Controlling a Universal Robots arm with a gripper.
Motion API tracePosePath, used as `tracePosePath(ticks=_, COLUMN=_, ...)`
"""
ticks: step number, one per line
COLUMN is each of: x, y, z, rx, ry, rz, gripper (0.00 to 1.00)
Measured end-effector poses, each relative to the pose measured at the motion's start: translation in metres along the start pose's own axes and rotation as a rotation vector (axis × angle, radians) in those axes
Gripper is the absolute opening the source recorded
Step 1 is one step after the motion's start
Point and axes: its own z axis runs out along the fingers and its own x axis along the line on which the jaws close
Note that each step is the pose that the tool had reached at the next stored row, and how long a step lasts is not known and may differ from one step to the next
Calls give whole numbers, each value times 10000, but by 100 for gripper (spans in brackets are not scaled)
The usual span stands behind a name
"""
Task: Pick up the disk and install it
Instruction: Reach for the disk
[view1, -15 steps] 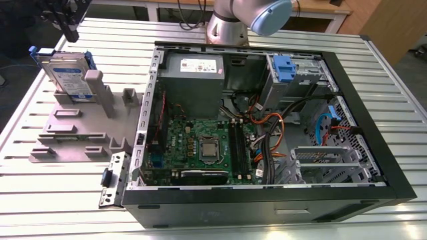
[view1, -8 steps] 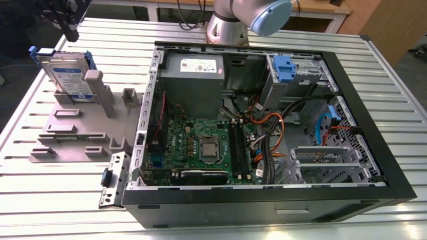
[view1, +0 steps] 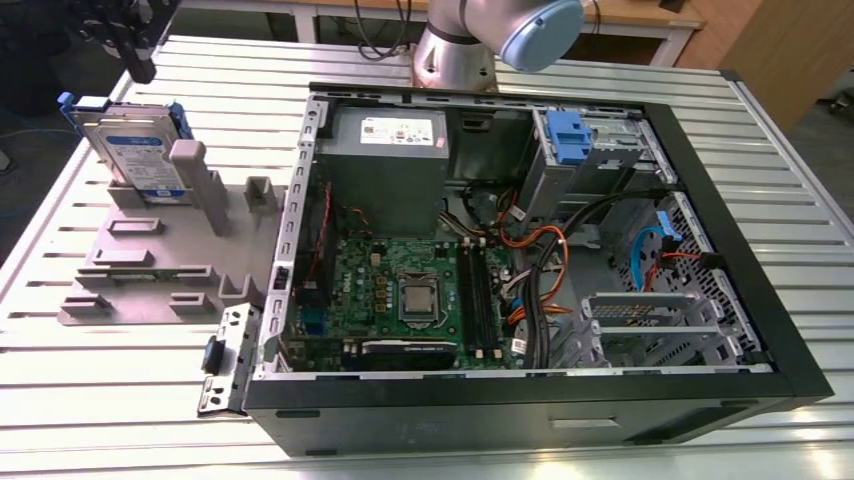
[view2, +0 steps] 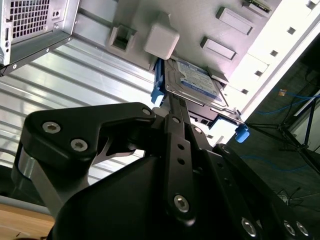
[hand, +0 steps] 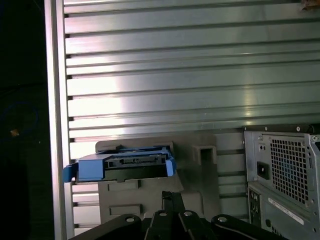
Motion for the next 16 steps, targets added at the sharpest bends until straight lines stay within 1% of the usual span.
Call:
tracePosePath(ticks=4, x=87, y=-7, z=2, rx=-1, ry=-1, rz=0, gripper=11)
tracePosePath(ticks=10, x=194, y=-16, z=4, rx=0, ry=0, rz=-1, gripper=11)
tracePosePath(ticks=12, x=213, y=-18, z=5, rx=0, ry=0, rz=-1, gripper=11)
tracePosePath(ticks=16, x=217, y=-18, z=5, rx=0, ry=0, rz=-1, gripper=11)
